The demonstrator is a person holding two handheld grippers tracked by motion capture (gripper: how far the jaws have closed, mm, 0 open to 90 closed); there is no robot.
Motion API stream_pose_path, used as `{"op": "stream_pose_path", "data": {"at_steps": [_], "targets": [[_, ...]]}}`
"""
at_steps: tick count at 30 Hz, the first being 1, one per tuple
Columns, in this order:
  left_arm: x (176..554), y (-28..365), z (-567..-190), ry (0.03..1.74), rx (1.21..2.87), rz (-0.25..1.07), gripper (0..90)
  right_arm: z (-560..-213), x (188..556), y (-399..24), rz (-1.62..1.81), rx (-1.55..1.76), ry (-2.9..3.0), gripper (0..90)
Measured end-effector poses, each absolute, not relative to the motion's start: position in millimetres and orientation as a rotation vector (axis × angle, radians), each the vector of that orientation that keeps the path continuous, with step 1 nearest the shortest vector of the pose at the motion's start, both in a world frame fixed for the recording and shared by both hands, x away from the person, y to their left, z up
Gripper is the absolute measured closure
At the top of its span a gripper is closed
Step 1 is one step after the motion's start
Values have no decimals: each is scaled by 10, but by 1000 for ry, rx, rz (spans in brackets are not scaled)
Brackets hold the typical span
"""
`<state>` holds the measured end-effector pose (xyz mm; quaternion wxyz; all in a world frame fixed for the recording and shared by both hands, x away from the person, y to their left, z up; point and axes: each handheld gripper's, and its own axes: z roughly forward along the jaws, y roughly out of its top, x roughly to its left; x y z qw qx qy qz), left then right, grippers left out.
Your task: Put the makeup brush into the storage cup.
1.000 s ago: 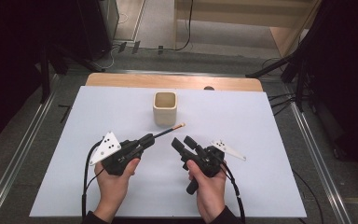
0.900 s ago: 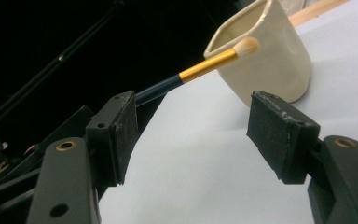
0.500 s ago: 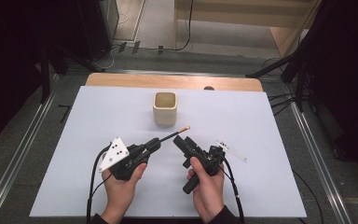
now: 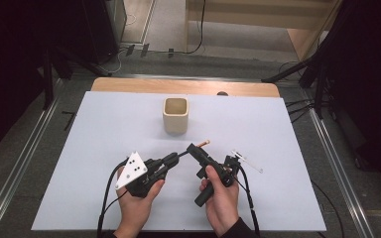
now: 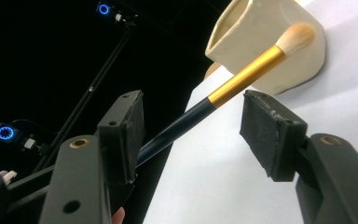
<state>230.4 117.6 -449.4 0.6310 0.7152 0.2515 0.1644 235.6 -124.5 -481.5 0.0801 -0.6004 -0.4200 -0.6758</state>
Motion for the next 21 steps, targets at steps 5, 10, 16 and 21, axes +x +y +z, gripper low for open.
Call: {"op": "stream_pose_path", "data": {"at_steps": [5, 10, 16, 21], "targets": [[2280, 1140, -4512, 567, 1646, 369, 858, -4847, 2363, -1274, -2006, -1783, -1210, 473], [2253, 1100, -4520, 545, 1662, 367, 858, -4870, 2375, -1318, -1993, -1752, -1135, 505], [2235, 1077, -4528, 535, 1675, 376, 858, -4936, 2380, -1360, -1958, -1766, -1078, 631], [2272, 1079, -4568, 550, 1699, 303, 776, -4917, 2367, -1378, -1995, -1728, -1063, 837]]}}
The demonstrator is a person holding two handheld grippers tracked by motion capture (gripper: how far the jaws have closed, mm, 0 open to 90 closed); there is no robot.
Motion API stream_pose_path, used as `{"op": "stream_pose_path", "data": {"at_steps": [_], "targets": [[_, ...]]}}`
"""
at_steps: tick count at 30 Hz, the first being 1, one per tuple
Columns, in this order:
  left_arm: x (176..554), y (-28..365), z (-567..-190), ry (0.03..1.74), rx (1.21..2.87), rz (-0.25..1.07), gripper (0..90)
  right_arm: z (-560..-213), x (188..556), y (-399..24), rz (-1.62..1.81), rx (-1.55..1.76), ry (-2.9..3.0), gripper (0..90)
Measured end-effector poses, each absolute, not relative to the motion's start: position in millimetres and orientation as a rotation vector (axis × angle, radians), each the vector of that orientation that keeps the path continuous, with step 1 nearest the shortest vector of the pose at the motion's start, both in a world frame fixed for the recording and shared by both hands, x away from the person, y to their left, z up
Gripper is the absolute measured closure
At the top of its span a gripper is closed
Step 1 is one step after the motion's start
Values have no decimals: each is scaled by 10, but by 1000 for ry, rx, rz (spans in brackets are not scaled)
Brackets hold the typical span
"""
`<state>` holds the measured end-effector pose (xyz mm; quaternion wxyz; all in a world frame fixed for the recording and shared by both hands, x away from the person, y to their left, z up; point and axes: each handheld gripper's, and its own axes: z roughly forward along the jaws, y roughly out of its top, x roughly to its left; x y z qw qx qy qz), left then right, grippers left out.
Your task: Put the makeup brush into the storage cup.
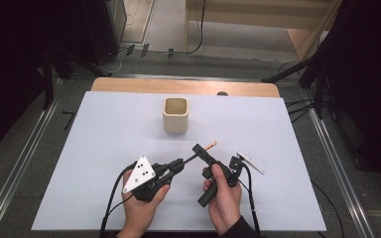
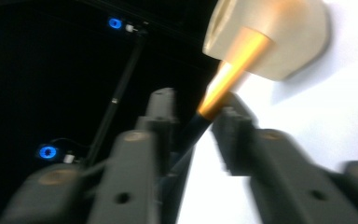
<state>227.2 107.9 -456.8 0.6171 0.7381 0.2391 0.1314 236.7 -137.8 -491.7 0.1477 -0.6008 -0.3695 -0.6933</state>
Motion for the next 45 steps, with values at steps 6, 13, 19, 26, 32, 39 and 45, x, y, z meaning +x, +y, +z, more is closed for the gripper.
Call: {"op": "stream_pose_path", "data": {"at_steps": [6, 13, 19, 26, 32, 39, 45], "targets": [[2324, 1073, -4560, 573, 1716, 264, 557, -4845, 2345, -1395, -2051, -1724, -1166, 842], [2334, 1057, -4542, 577, 1766, 264, 555, -4722, 2307, -1335, -2111, -1706, -1379, 842], [2340, 1033, -4526, 578, 1815, 272, 565, -4592, 2267, -1266, -2166, -1661, -1652, 841], [2339, 1005, -4525, 580, 1848, 282, 572, -4510, 2228, -1164, -2191, -1583, -1854, 841], [2337, 989, -4517, 582, 1868, 288, 588, -4450, 2182, -1073, -2196, -1508, -2032, 841], [2333, 968, -4524, 589, 1888, 300, 623, -4436, 2157, -1003, -2182, -1468, -2119, 841], [2333, 974, -4509, 592, 1890, 291, 678, -4431, 2145, -957, -2169, -1431, -2178, 841]]}}
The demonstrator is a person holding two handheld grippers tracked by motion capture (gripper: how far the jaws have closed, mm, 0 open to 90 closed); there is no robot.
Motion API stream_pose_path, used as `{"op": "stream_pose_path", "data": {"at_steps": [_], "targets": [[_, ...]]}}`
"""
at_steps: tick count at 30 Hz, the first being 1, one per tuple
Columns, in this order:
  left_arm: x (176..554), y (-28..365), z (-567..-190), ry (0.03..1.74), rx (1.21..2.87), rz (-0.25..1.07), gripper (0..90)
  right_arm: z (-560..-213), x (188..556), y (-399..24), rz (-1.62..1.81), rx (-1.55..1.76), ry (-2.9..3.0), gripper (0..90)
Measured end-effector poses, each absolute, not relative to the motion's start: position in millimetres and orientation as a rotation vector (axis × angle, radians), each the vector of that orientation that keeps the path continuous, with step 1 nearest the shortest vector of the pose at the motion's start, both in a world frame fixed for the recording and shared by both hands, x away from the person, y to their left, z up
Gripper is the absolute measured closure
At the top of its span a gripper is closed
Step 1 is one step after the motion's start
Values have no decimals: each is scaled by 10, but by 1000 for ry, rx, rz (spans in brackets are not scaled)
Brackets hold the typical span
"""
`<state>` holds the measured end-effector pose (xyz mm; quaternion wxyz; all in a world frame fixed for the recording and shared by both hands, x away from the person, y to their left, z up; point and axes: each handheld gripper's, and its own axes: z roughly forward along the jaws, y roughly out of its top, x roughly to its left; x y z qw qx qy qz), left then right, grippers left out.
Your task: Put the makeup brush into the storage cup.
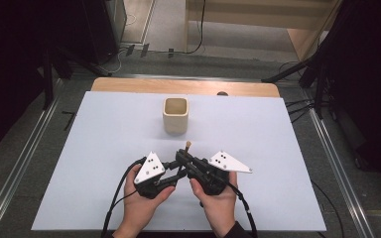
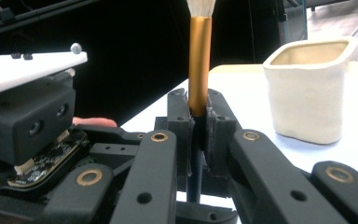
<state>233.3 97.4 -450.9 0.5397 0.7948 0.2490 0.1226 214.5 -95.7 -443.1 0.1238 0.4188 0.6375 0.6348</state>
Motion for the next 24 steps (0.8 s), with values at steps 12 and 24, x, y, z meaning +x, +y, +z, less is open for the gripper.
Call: {"op": "stream_pose_path", "data": {"at_steps": [12, 24], "targets": [[2340, 990, -4489, 592, 1880, 259, 770, -4426, 2124, -904, 1812, 1172, 1900, 840], [2353, 989, -4526, 594, 1909, 235, 843, -4392, 2144, -951, 1857, 1218, 1844, 765]]}}
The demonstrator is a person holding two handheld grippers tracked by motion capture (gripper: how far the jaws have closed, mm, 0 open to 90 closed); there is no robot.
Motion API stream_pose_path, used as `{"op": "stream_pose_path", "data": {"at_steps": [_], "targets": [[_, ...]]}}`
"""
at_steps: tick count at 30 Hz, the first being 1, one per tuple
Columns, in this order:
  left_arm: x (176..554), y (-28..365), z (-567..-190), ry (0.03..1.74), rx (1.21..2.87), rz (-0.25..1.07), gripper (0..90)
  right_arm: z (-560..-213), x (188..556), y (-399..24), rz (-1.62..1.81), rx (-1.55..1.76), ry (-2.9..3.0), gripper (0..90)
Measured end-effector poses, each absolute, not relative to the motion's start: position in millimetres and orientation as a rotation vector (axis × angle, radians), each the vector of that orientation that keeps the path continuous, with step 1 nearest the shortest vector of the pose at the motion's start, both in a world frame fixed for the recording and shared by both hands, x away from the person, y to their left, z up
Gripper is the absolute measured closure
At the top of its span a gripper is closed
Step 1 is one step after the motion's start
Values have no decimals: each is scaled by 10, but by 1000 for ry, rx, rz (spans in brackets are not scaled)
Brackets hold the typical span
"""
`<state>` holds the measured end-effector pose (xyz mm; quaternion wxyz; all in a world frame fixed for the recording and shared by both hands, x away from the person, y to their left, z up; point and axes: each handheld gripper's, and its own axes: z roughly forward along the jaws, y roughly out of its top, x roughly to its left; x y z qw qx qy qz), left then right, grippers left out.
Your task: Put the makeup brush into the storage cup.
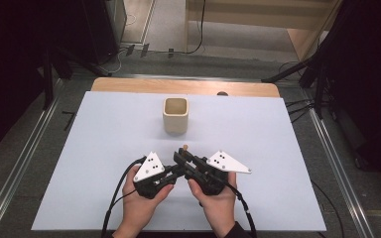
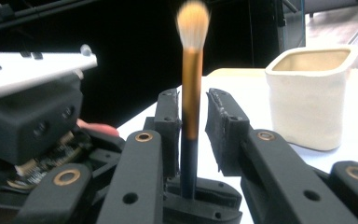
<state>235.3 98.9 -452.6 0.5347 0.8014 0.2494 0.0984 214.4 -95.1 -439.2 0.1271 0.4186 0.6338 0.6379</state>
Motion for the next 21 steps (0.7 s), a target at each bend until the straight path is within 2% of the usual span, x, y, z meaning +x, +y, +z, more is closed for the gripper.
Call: {"op": "stream_pose_path", "data": {"at_steps": [4, 13, 17, 19, 21], "targets": [[2362, 993, -4547, 606, 1915, 230, 843, -4382, 2153, -984, 1875, 1238, 1863, 845], [2371, 1015, -4509, 630, 1883, 199, 777, -4416, 2145, -917, 1821, 1197, 1922, 846], [2364, 1015, -4474, 635, 1887, 219, 832, -4417, 2127, -876, 1817, 1172, 1930, 845], [2368, 1033, -4465, 639, 1888, 228, 834, -4407, 2128, -879, 1814, 1134, 1911, 754], [2380, 1051, -4467, 643, 1884, 226, 834, -4409, 2140, -886, 1799, 1128, 1868, 597]]}}
